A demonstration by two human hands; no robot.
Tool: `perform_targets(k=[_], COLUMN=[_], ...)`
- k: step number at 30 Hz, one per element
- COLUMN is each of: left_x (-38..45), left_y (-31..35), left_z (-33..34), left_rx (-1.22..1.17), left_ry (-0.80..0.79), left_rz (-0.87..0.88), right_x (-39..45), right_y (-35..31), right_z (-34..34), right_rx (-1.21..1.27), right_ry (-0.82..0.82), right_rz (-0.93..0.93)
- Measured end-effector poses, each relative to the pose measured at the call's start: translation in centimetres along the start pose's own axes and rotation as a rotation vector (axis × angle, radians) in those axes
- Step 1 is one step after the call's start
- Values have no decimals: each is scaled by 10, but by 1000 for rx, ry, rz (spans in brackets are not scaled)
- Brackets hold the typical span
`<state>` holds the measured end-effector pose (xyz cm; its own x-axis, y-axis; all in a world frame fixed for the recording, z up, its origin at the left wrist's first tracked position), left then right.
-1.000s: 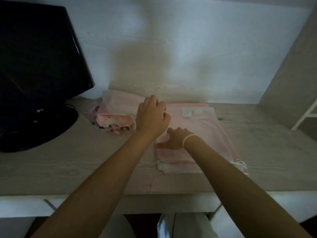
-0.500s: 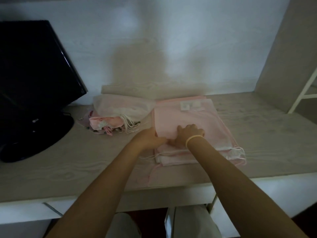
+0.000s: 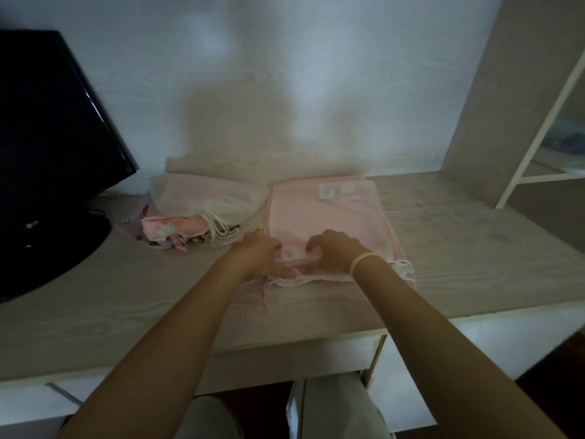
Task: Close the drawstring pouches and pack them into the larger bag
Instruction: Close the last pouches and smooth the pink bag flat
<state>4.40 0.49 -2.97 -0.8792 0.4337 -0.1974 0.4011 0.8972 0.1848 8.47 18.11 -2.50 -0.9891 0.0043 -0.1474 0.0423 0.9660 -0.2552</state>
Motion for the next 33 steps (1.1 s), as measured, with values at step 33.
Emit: perform_targets(k=[33], left_x=[4], left_y=[0], left_z=[37], left_rx=[-2280], left_ry=[242], left_rz=[-174], right_x=[-49], right_y=[96], right_z=[-34], right_rx=[404], right_ry=[427], right_rz=[325])
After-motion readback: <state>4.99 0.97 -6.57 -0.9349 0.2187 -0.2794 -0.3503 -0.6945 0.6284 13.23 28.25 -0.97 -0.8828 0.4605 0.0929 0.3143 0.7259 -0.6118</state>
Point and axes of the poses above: each hand's wrist, its own x-axis towards the middle knuckle, its own z-axis out of the palm, y = z × x, the point moved 2 cm from there along x, towards the middle knuckle, and after that the axes turned 4 degrees about z, right-handed, at the moved point
